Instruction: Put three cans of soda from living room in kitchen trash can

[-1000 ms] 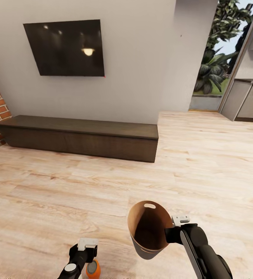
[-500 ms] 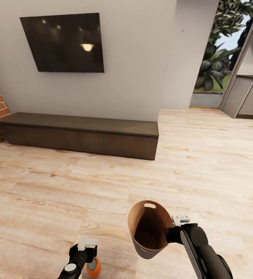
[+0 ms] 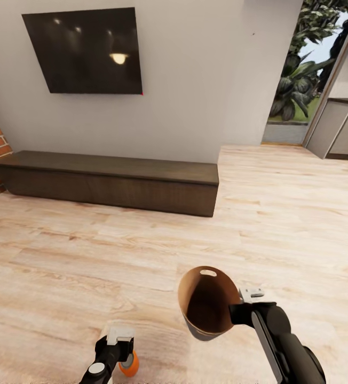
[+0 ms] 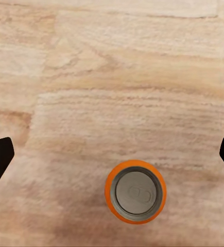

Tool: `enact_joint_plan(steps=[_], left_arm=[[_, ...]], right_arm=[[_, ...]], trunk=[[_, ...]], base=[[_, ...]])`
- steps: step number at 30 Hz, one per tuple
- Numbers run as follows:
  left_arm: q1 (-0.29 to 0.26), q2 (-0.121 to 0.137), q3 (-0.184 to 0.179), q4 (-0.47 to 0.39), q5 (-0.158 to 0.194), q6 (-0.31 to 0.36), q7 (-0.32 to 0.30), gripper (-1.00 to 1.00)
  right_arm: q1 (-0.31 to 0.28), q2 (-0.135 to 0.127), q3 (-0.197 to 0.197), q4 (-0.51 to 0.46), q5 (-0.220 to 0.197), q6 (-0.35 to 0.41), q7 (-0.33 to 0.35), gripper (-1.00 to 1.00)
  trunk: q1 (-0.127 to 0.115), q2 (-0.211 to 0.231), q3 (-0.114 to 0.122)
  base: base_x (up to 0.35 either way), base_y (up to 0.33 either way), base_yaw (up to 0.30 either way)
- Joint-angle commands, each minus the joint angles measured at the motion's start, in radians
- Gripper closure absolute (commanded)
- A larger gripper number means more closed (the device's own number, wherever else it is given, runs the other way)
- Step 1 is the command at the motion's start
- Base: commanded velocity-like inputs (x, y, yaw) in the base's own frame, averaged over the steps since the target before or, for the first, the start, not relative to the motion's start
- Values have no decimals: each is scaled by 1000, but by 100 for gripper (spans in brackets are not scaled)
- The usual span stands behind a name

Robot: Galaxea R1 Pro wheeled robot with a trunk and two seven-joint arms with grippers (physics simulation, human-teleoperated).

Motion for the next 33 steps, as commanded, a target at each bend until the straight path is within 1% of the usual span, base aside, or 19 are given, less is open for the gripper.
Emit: enact_joint_plan(steps=[1, 4, 8, 14, 33], left_arm=[[0, 0, 0, 0, 0, 0, 0, -100], [0, 0, 0, 0, 0, 0, 0, -100], [0, -1, 1, 0, 0, 0, 0, -100], [0, -1, 0, 0, 0, 0, 0, -100], [0, 1, 0, 0, 0, -2, -1, -100]], right_arm=[[-1, -1, 0, -7, -21, 0, 0, 100], [-3, -17, -1, -22, -20, 0, 1, 100], [-4, -27, -2, -27, -20, 0, 1, 100], [-4, -31, -3, -30, -20, 0, 2, 100], [-4, -31, -2, -30, -20, 0, 2, 100]], trunk=[[0, 0, -2], [0, 0, -6], [0, 0, -13], [0, 0, -22], [0, 0, -52]], base=[[0, 0, 0], [0, 0, 0], [0, 0, 0], [0, 0, 0], [0, 0, 0]])
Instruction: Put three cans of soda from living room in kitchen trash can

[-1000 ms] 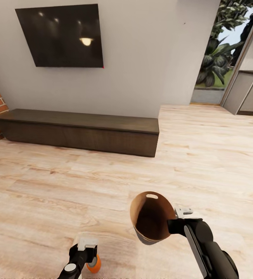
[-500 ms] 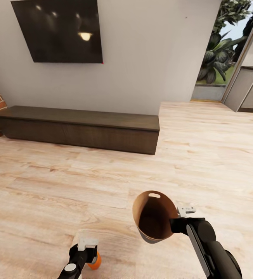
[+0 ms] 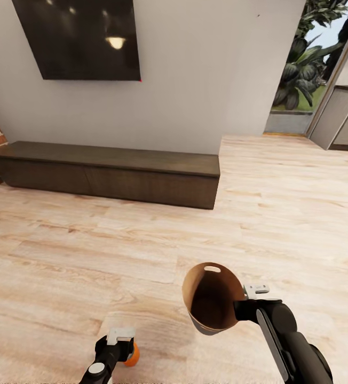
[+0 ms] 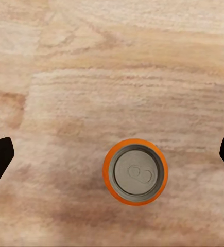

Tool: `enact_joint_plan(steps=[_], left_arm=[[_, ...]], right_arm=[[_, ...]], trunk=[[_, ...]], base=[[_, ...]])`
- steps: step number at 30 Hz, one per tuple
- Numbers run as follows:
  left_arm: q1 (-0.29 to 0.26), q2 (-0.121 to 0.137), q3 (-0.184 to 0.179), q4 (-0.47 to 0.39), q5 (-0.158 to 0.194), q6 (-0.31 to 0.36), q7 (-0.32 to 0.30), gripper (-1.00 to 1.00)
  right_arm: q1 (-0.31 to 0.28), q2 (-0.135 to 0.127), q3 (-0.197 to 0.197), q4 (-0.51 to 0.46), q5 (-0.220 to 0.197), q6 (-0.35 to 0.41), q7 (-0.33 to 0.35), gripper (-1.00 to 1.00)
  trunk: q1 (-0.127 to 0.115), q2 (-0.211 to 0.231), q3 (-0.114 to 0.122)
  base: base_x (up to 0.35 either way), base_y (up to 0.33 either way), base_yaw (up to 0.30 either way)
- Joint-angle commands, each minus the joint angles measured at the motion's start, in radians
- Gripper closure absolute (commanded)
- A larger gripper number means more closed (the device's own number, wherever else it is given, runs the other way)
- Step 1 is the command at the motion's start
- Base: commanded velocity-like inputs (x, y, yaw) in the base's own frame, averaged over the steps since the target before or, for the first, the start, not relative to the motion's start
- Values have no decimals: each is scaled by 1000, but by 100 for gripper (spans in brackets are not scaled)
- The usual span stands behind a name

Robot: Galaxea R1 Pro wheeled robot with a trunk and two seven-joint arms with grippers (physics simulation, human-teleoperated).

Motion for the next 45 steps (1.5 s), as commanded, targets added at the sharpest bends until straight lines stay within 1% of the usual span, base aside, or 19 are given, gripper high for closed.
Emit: enact_joint_plan(steps=[1, 14, 21, 27, 29, 38, 42, 45], left_arm=[[0, 0, 0, 0, 0, 0, 0, -100], [0, 0, 0, 0, 1, 0, 0, -100], [0, 0, 0, 0, 1, 0, 0, -100], [0, 0, 0, 0, 1, 0, 0, -100], [0, 0, 0, 0, 1, -1, -1, -100], [0, 0, 0, 0, 1, -2, -2, -100], [0, 0, 0, 0, 1, -2, -3, -100], [0, 0, 0, 0, 1, -2, -3, -100]], right_arm=[[0, 0, 1, 0, -16, 0, 0, 100], [0, 0, 0, 0, -16, 0, 0, 100], [0, 0, 1, 0, -16, 0, 0, 100], [0, 0, 1, 0, -16, 0, 0, 100], [0, 0, 1, 0, -16, 0, 0, 100], [-1, 0, 1, 0, -16, 0, 0, 100], [0, 0, 1, 0, -16, 0, 0, 100], [0, 0, 1, 0, -15, 0, 0, 100]], trunk=[[0, 0, -2], [0, 0, -22], [27, -49, -55], [27, -49, -64], [34, -63, -71], [34, -63, -73], [50, -91, -86], [50, -91, -86]], base=[[0, 0, 0], [0, 0, 0], [0, 0, 0], [0, 0, 0], [0, 0, 0], [0, 0, 0], [0, 0, 0], [0, 0, 0]])
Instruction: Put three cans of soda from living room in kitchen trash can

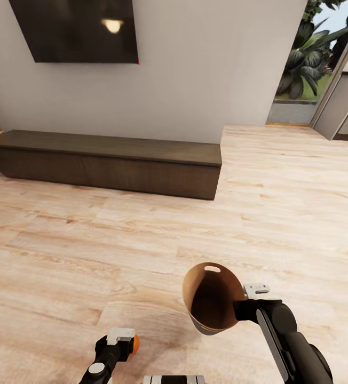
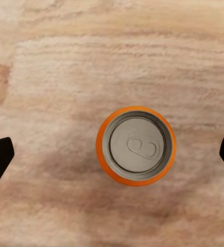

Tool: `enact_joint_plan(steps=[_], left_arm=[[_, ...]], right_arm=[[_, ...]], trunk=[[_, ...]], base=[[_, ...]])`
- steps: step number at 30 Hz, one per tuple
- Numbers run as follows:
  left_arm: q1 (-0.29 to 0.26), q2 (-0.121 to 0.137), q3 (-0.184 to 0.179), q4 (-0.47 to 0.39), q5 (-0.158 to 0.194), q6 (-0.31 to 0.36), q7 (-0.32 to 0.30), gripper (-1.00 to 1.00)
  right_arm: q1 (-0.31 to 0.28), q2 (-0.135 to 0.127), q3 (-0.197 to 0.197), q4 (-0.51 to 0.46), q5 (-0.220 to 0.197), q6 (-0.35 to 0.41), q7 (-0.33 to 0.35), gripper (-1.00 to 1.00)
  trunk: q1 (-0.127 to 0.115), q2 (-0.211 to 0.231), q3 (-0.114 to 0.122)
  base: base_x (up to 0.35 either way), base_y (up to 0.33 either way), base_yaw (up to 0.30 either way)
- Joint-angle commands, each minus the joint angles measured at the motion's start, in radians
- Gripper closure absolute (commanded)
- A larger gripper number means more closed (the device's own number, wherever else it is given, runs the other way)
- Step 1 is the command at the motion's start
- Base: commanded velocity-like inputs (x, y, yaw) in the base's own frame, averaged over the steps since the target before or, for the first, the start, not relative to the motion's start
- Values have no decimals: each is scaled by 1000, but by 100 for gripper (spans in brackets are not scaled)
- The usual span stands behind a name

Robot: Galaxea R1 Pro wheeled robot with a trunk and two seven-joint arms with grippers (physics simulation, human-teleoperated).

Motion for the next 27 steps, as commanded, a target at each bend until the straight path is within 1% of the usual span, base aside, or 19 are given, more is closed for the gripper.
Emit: enact_joint_plan(steps=[1, 7, 12, 16, 20, 27], left_arm=[[0, 0, 0, 0, 0, 0, 0, -100], [0, 0, 0, 0, 0, 0, 0, -100], [0, -1, 0, 0, -1, -14, 0, -100], [0, 0, 0, 0, -2, -32, 0, -100], [0, 0, 0, 0, -3, -46, 0, -100], [0, 0, 0, 0, -3, -52, 0, -100]], right_arm=[[0, 0, 1, 0, -15, 0, 0, 100], [0, 0, 1, 0, -15, 0, 0, 100], [0, 0, 0, 0, -16, 0, 0, 100], [0, 0, 1, 0, -16, 0, -1, 100], [0, 0, 1, 0, -15, 0, -1, 100], [0, 0, 1, 0, -16, 0, -1, 100]], trunk=[[0, 0, 0], [0, 0, 0], [0, 0, 0], [0, 0, 0], [0, 0, 0], [0, 0, 0]], base=[[0, 0, 0], [8, 0, 0], [173, -4, 0], [88, -5, 0], [35, -2, 0], [9, -1, 0]])
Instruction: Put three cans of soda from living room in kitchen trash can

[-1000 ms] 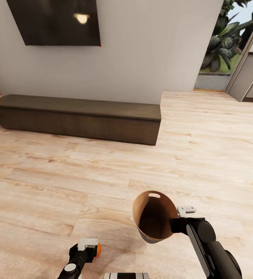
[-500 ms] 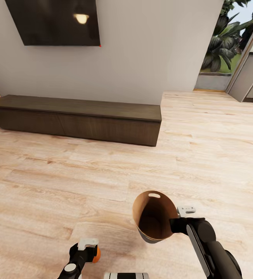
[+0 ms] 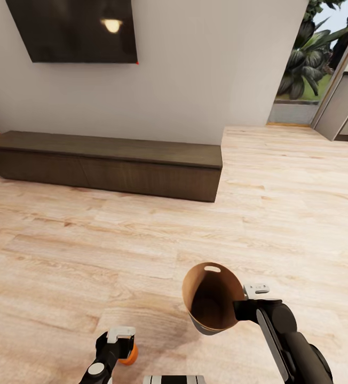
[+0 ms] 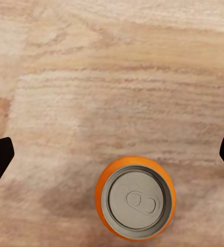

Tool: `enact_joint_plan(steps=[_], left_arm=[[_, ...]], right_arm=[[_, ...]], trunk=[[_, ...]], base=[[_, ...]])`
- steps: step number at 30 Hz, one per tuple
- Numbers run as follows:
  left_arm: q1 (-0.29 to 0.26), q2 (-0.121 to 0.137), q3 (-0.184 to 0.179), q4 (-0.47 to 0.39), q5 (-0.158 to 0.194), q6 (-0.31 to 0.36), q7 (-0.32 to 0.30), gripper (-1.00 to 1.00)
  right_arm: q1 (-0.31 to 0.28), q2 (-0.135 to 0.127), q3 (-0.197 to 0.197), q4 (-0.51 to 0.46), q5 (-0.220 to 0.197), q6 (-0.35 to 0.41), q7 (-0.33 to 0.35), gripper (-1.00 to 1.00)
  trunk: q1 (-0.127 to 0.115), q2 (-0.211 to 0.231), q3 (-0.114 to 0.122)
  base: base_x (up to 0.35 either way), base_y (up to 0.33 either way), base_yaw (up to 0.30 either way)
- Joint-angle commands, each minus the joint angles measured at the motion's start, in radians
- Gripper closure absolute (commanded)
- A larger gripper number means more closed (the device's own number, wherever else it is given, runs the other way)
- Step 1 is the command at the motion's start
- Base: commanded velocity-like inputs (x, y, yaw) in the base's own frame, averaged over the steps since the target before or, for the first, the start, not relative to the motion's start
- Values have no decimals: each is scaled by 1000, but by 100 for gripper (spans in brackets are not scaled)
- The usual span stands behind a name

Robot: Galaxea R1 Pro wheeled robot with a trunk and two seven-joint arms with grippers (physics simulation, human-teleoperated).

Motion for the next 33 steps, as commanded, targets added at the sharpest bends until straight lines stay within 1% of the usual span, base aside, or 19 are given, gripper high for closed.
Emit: enact_joint_plan(steps=[1, 24, 27, 29, 33], left_arm=[[0, 0, 0, 0, 0, 0, 0, -100], [0, -1, 0, 2, 0, -2, 0, -100], [0, 0, 0, 2, 0, -2, 0, -100], [0, 0, 0, 2, 0, -2, 0, -100], [0, 0, 0, 2, 0, -2, 0, -100]], right_arm=[[0, 0, 0, 0, -13, 0, 0, 100], [-1, -2, -1, -2, -12, 0, 0, 100], [-3, -11, -1, -4, -12, 0, 0, 100], [-5, -22, -2, -15, -11, 0, 0, 100], [-15, -32, -3, -57, -11, 2, 1, 100]], trunk=[[0, 0, 0], [0, 0, -35], [0, 0, -38], [0, 0, -39], [0, 0, -40]], base=[[3, 0, 0], [0, 0, 0], [0, 0, 0], [0, 0, 0], [0, 0, 0]])
